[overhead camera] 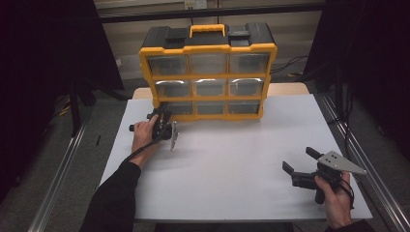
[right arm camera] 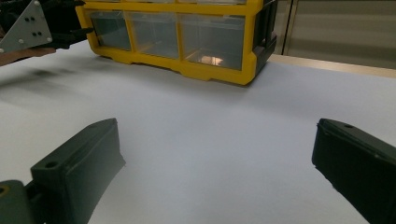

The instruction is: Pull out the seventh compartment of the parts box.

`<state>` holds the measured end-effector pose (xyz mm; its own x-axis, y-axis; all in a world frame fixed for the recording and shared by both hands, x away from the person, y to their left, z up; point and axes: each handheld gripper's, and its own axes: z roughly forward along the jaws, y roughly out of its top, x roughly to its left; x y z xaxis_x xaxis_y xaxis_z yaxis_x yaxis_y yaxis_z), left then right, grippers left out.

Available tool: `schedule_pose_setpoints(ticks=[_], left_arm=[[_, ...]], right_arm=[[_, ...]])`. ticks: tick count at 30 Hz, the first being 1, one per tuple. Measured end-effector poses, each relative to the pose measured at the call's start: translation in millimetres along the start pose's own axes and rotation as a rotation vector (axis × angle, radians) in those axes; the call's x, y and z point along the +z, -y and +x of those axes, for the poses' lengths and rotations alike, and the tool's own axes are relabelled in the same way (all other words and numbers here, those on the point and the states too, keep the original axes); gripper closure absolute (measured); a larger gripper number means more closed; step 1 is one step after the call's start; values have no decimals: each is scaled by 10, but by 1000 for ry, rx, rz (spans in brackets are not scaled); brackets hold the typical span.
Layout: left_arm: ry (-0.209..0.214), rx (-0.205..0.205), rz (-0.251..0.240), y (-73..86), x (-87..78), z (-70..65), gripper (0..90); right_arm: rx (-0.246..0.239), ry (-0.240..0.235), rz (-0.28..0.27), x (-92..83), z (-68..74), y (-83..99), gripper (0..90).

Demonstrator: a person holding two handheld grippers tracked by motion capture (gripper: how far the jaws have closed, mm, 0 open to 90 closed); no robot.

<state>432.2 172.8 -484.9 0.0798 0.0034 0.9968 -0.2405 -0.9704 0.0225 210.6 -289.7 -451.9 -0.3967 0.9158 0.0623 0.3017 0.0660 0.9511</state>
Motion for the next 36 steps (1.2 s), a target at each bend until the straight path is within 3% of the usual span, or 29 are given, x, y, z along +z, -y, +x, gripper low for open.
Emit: schedule_pose_setpoints(ticks=[1,2,3,4,5,6,8,9,10,11,12,13,15,16,17,18,19,20,23,25,28,30,33,34,35,36], left_arm=[[18,2,-10,2,16,-5,485],[-16,10,-23,-3,27,-10,497],[-16,-31,-30,4,41,-33,497],[-15,-7,-6,7,40,-21,504],[-3,-17,-20,10,61,-22,516],[16,-13,-3,14,58,-6,538],[17,21,-6,-7,57,26,557],[25,0,-26,-12,70,19,557],[-8,-43,-34,-8,69,-6,567],[21,-13,-8,-12,66,14,580],[12,3,-21,-15,75,23,587],[29,-12,-8,-9,81,6,591],[53,19,5,-9,97,19,610],[51,22,7,-5,102,17,627],[8,-28,-7,9,106,-17,627],[78,37,17,1,113,20,628],[60,44,7,0,119,16,628],[10,10,-2,8,119,-10,635],[45,27,6,6,131,19,657],[31,15,23,10,136,13,671],[17,5,12,7,146,-20,670],[10,41,25,4,136,10,685],[31,30,21,5,144,17,709],[31,-65,11,21,150,-44,716],[17,18,23,5,141,17,727],[23,33,25,4,141,29,746]], right_arm=[[3,4,1,-1,3,0,8],[2,2,2,-7,0,0,8],[2,2,2,-7,0,0,8],[1,2,3,-8,-1,1,8],[1,3,3,-9,-3,1,8],[3,3,3,-11,-2,1,8],[2,1,4,-14,-1,2,8],[2,1,4,-14,-1,2,8],[2,2,2,-16,-2,3,8],[6,2,3,-18,-1,3,8],[6,4,2,-18,-3,4,8],[5,5,0,-18,-4,4,8],[6,3,2,-24,-1,4,8],[4,5,1,-21,-5,5,8],[4,5,1,-21,-5,5,8],[4,7,1,-20,-7,5,8],[4,7,1,-20,-7,5,8],[4,6,1,-21,-5,5,8],[5,6,1,-22,-4,5,8],[7,5,1,-25,-3,4,8],[6,8,1,-23,1,4,8],[2,6,0,-25,-2,4,8],[3,6,1,-23,-1,5,8],[2,6,0,-23,0,5,8],[2,5,1,-23,-1,5,8],[2,4,2,-24,0,5,8]])
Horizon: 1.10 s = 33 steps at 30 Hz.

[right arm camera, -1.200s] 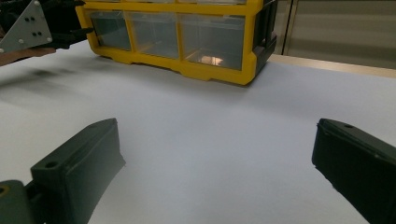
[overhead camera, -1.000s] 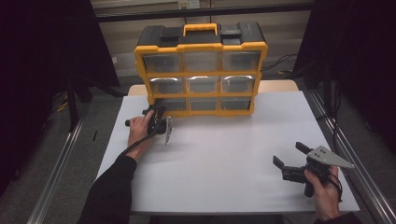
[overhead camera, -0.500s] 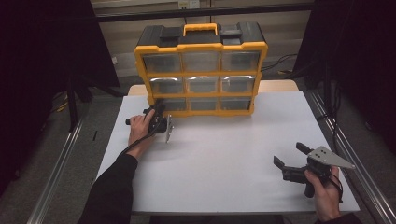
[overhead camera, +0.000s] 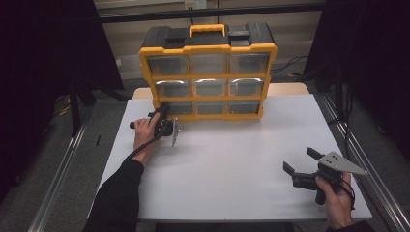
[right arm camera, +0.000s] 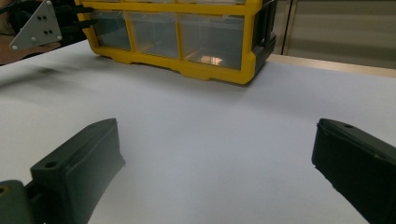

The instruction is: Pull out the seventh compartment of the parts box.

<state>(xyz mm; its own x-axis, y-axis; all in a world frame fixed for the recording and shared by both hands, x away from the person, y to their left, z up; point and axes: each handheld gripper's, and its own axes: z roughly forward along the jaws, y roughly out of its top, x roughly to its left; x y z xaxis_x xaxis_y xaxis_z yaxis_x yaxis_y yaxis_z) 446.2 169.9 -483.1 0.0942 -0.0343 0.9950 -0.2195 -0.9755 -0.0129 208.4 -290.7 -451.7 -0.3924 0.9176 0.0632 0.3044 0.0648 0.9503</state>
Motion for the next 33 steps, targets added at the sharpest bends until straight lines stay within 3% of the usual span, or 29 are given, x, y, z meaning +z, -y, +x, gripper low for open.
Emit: schedule_pose_setpoints(ticks=[5,7,11,13,14,15,19,21,24,25,26,28,29,30,32,33], left_arm=[[-16,20,-1,-7,4,3,779],[-35,-4,-14,-3,14,-39,786],[-31,36,9,-11,5,-23,793],[-32,15,-3,-8,9,-31,793],[-59,-6,-18,-5,9,-43,793],[-52,17,-3,-8,0,-24,794],[-44,19,3,-11,-13,-14,794],[-70,22,5,-24,-35,-13,795],[-45,1,5,-21,-37,-9,792],[-58,18,3,-26,-40,0,792],[-50,23,31,-37,-59,6,793],[-57,21,10,-22,-51,-14,793],[-32,29,32,-32,-66,1,793],[-38,38,20,-32,-64,6,793],[-56,9,8,-19,-75,-23,792],[-65,16,-5,-16,-75,-17,792]], right_arm=[[0,3,-2,-9,1,1,8],[-2,-1,-1,-10,1,1,8],[-3,-2,0,-12,5,0,8],[-3,0,-2,-14,2,1,8],[-3,0,-2,-14,2,1,8],[-8,1,-4,-18,-3,1,8],[-3,3,-4,-21,3,0,8],[-5,3,-4,-20,1,1,7],[-5,0,-4,-20,-2,1,7],[-6,0,-4,-20,-2,1,7],[-1,3,-4,-21,3,0,7],[-1,3,-5,-20,0,1,7],[-1,3,-5,-20,0,1,7],[-2,3,-5,-20,-1,1,7],[-2,4,-7,-22,-2,2,7],[-2,4,-7,-22,-2,2,7]])
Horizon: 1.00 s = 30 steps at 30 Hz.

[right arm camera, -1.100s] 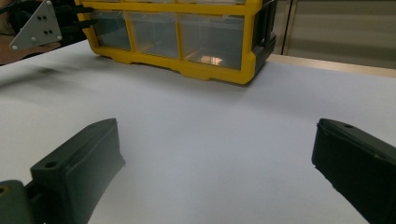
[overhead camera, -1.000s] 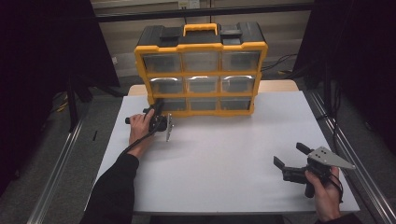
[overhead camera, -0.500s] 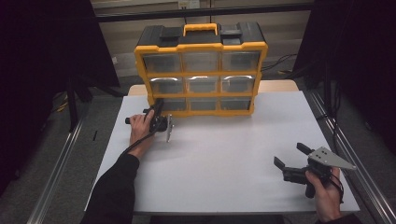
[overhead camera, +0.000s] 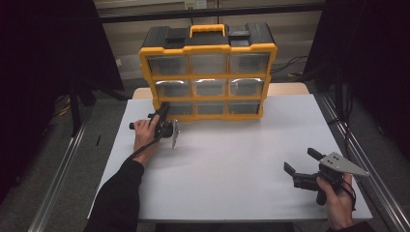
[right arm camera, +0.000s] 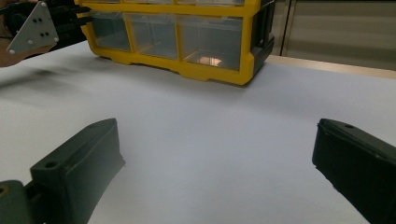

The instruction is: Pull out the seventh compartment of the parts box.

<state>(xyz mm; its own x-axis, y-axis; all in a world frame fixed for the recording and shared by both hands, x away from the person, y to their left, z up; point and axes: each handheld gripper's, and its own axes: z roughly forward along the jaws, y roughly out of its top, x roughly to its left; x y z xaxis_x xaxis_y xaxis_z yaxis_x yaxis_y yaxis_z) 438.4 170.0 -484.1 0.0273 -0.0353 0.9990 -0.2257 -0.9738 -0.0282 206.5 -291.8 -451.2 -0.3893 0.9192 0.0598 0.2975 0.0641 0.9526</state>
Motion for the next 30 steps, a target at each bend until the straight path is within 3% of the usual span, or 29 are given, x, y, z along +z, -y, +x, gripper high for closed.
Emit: schedule_pose_setpoints(ticks=[1,2,3,5,7,10,12,15,17,19,20,22,26,27,28,30], left_arm=[[-19,-40,-16,9,-10,-30,792],[-19,-40,-16,9,-10,-30,792],[-6,0,-8,9,-18,-6,792],[-1,-13,-15,11,-16,-10,791],[21,-3,25,-4,-46,2,791],[-3,-26,-5,6,-41,-24,791],[11,-18,17,3,-65,-11,791],[-42,-39,-25,28,-59,-41,791],[10,7,-7,18,-64,-8,790],[-5,-8,2,11,-81,-7,790],[-20,-21,-18,19,-83,-20,789],[-18,-24,-23,19,-88,-21,790],[-14,-1,-7,10,-111,-11,791],[-10,-8,-23,16,-106,-14,791],[-36,-33,-24,17,-116,-36,791],[-16,2,-18,14,-125,-17,792]], right_arm=[[3,1,2,-4,2,-1,7],[3,1,2,-4,2,-1,7],[0,-1,0,-6,0,-1,7],[1,0,0,-7,3,-2,7],[2,2,-1,-4,5,-2,7],[0,1,-1,-10,0,0,7],[8,0,0,-15,0,1,7],[8,-1,0,-15,0,1,7],[4,0,0,-12,-5,4,7],[10,1,-1,-15,-5,1,7],[7,1,-2,-14,-4,0,8],[5,0,-2,-10,-2,0,8],[7,-1,0,-12,1,0,8],[9,0,-2,-13,-2,1,8],[9,0,-2,-13,-2,1,8],[7,1,-2,-13,-5,1,8]])
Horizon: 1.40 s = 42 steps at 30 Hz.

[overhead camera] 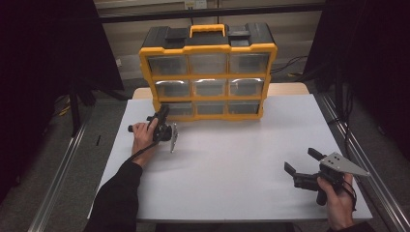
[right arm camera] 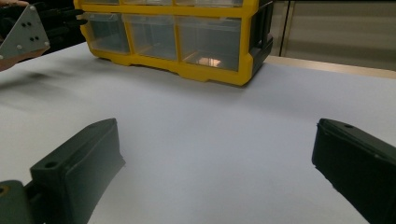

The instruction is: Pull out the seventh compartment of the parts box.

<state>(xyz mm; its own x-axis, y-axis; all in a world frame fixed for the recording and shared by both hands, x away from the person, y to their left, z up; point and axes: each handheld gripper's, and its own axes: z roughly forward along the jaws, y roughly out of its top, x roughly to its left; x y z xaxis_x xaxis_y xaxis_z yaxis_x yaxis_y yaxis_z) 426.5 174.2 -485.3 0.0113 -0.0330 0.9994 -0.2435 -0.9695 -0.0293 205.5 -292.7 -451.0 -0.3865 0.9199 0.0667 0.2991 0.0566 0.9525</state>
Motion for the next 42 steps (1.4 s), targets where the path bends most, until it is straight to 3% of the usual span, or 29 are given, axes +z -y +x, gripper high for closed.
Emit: schedule_pose_setpoints(ticks=[2,3,4,5,7,8,9,10,12,13,14,15,16,18,19,20,21,22,25,26,27,29,30,31,36,39,42], left_arm=[[6,36,19,-1,-26,22,792],[2,12,-5,3,-16,3,793],[0,-38,-40,8,-1,-26,793],[-7,-8,-14,4,-25,-10,793],[-4,-42,-35,4,-22,-26,793],[-8,-29,-14,-1,-38,-17,792],[0,-89,-49,-4,-18,-52,792],[-17,-71,-44,-4,-31,-49,792],[-31,-98,-63,-8,-26,-73,793],[-21,-82,-45,-7,-48,-65,793],[-5,-34,-7,-14,-82,-30,794],[-19,-20,-9,-11,-87,-28,794],[-24,-65,-42,-8,-75,-56,794],[-15,-74,-61,-6,-76,-58,794],[-53,-70,-112,11,-44,-69,794],[-22,-48,-39,-12,-103,-41,794],[-16,-66,-44,-10,-100,-51,793],[-13,-51,-49,-11,-104,-34,793],[-9,-64,-50,-10,-116,-46,794],[-7,-55,-50,-9,-118,-40,794],[6,-38,-20,-15,-143,-24,794],[-29,-69,-60,-14,-133,-55,794],[-3,-49,-29,-13,-157,-36,795],[-7,-47,-49,-9,-150,-40,795],[-17,-39,-55,-15,-180,-33,795],[-8,-59,-62,-16,-192,-29,794],[-4,-43,-41,-26,-219,-8,795]], right_arm=[[1,-1,0,2,1,0,8],[-1,-2,-1,4,0,0,8],[-1,-1,-1,2,0,0,8],[1,-1,0,1,2,0,8],[1,-1,-1,-1,3,-1,8],[0,-1,0,1,5,-2,8],[1,-1,1,3,7,-2,8],[1,-1,1,3,7,-2,8],[0,0,0,3,7,-2,8],[1,0,0,2,6,-3,8],[-2,-1,-1,2,2,-2,8],[-1,0,-1,3,1,-2,8],[-1,-1,-1,5,1,-2,8],[-1,-1,-1,5,4,-4,8],[0,-2,0,4,6,-3,8],[-1,-2,0,5,6,-4,8],[-1,-2,0,5,6,-4,8],[-1,-2,0,5,6,-4,8],[-1,-3,0,6,6,-5,8],[0,-3,-1,6,6,-5,8],[0,-3,-1,6,6,-5,8],[1,-2,-2,5,7,-5,8],[1,-2,-2,6,7,-6,8],[-2,-1,-2,6,6,-6,8],[-4,-2,-4,9,7,-6,8],[-2,-1,-3,13,11,-8,8],[-3,-1,-1,14,11,-9,8]])
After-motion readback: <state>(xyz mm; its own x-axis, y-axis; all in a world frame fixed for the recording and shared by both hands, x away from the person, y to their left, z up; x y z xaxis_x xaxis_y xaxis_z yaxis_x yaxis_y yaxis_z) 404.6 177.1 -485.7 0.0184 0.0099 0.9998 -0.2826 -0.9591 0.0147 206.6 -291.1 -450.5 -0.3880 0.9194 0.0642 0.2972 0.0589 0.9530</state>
